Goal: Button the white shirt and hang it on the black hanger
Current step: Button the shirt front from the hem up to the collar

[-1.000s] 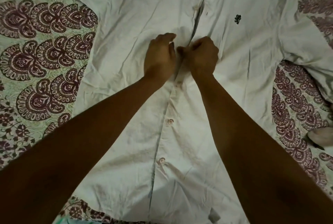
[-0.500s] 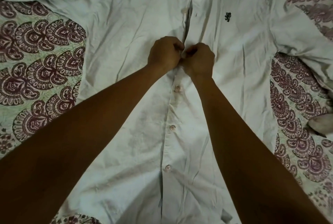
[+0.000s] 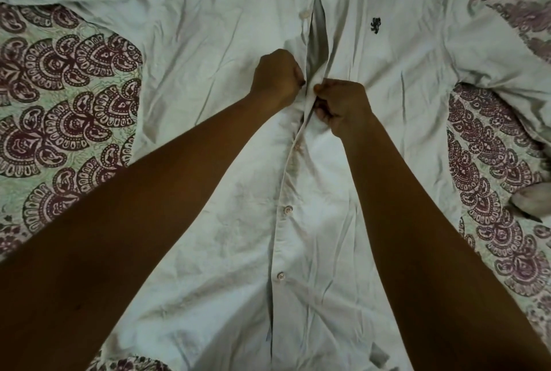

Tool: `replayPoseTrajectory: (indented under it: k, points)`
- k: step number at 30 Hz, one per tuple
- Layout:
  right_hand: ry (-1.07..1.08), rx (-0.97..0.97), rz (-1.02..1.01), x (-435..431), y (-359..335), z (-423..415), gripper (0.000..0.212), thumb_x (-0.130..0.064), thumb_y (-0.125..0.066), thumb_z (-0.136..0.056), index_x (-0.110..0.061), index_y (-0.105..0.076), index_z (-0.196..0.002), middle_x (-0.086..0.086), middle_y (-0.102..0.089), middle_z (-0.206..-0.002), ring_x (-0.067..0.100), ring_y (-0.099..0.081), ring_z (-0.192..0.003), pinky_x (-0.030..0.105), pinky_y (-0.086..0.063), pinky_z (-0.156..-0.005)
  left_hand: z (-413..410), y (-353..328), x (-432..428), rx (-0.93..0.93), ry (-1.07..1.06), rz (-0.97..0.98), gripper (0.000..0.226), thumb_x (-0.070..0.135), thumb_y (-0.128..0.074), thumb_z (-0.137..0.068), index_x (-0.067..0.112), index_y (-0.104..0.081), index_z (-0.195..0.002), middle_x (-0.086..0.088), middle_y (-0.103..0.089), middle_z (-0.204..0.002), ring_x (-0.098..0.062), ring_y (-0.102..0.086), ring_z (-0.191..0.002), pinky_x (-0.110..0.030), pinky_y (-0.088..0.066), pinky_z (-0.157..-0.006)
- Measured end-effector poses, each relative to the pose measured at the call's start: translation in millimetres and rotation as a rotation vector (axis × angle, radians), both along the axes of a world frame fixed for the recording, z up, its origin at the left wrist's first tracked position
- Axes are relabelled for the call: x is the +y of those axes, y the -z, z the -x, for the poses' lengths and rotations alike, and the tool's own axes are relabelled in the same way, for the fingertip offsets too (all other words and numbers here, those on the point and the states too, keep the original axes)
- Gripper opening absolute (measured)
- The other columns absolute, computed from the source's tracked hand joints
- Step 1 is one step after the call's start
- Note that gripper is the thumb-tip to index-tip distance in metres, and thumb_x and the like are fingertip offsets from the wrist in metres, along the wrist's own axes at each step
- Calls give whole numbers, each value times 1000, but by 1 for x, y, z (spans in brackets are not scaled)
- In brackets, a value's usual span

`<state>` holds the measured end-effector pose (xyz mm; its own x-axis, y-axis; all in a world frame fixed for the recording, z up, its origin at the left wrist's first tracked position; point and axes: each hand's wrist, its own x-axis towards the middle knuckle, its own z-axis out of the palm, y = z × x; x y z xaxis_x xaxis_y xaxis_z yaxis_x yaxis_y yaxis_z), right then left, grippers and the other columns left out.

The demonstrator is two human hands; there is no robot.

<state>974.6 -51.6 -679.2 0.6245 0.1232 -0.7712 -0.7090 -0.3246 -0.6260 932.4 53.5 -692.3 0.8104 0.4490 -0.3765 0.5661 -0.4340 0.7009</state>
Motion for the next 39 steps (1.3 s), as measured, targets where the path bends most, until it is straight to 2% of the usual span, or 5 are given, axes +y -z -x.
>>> replayPoseTrajectory:
  k: [10,22,28,32,39]
  points:
    - [-25,-104,-9,5,11,2,33,7,-47,-91,-14,-59,-68,5,-59,-73,15,-57,-66,31,-53,-73,6,0,2,-45,-75,284,19,-1,-61,-84,1,-68,-101,-13,-67,-92,-22,-65,-84,-31,-53,-88]
    - [-56,-287,46,3,20,9,29,3,-54,-85,-17,-65,-67,0,-59,-64,11,-51,-57,25,-42,-60,14,18,5,-167,-194,390,36,-2,-68,-78,23,-42,-73,0,-52,-68,-16,-57,-68,-31,-55,-71]
    - [-166,-324,71,-1,16,12,40,-15,-73,-79,-18,-56,-43,-9,-48,-35,8,-43,-36,25,-40,-52,15,22,4,-186,-153,311,39,-1,-66,-78,27,-40,-71,2,-52,-70,-22,-56,-76,-47,-54,-80]
    - [-114,-200,92,2,16,6,37,-11,-69,-83,-13,-55,-49,5,-51,-51,17,-47,-49,33,-46,-65,16,22,4,-185,-144,349,37,-3,-64,-79,26,-43,-72,-3,-55,-74,-23,-59,-79,-46,-54,-82]
    - [-70,-190,69,4,15,10,27,-7,-59,-90,-17,-60,-65,-1,-55,-60,8,-46,-49,20,-37,-47,17,21,6,-193,-151,426,34,-4,-65,-79,23,-45,-73,-4,-57,-75,-22,-60,-77,-38,-54,-80]
